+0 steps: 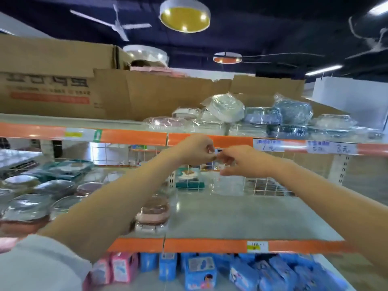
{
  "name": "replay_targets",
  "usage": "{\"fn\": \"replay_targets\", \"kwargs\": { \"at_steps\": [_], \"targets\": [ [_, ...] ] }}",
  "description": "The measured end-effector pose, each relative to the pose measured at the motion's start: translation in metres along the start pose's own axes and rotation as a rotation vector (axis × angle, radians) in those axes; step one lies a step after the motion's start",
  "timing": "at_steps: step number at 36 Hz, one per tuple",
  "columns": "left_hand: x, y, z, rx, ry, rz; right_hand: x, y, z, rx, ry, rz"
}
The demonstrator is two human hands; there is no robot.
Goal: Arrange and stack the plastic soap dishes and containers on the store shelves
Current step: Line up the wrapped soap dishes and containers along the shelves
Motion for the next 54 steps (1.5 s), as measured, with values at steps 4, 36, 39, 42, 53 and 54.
{"fn": "replay_targets", "kwargs": {
  "at_steps": [4,36,39,42,53,54],
  "targets": [
    [-0.005,-0.022,-0.032,0.116,-0.013,0.016,0.007,-0.014,-0.032,0.096,-0.026,0.009],
    [-0.179,-0.107,-0.02,-0.26,-0.261,-0.532,0.106,-0.163,-0.03,0.398,0.078,0.561],
    [-0.19,-0.113,-0.014,-0.307,-0.265,-0.56,0.112,-0.163,-0.025,0.483,0.007,0.562],
    [-0.189,-0.11,-0.015,-0.26,-0.326,-0.592,0.116,-0.162,-0.02,0.53,-0.029,0.548],
    [-0.171,-0.098,-0.023,-0.405,-0.178,-0.553,0.117,-0.162,-0.018,0.576,-0.031,0.53],
    [-0.166,-0.097,-0.026,-0.444,-0.145,-0.537,0.117,-0.162,-0.018,0.578,-0.037,0.527]
  ]
}}
Point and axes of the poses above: each hand's wrist, its own y-axis away from the middle knuckle, its own z-axis out of the palm, x = y × z, the point moved 5 cm from there along -y, towards the middle knuckle, and after that the axes turned 6 degrees about x, right-handed, at the moved point
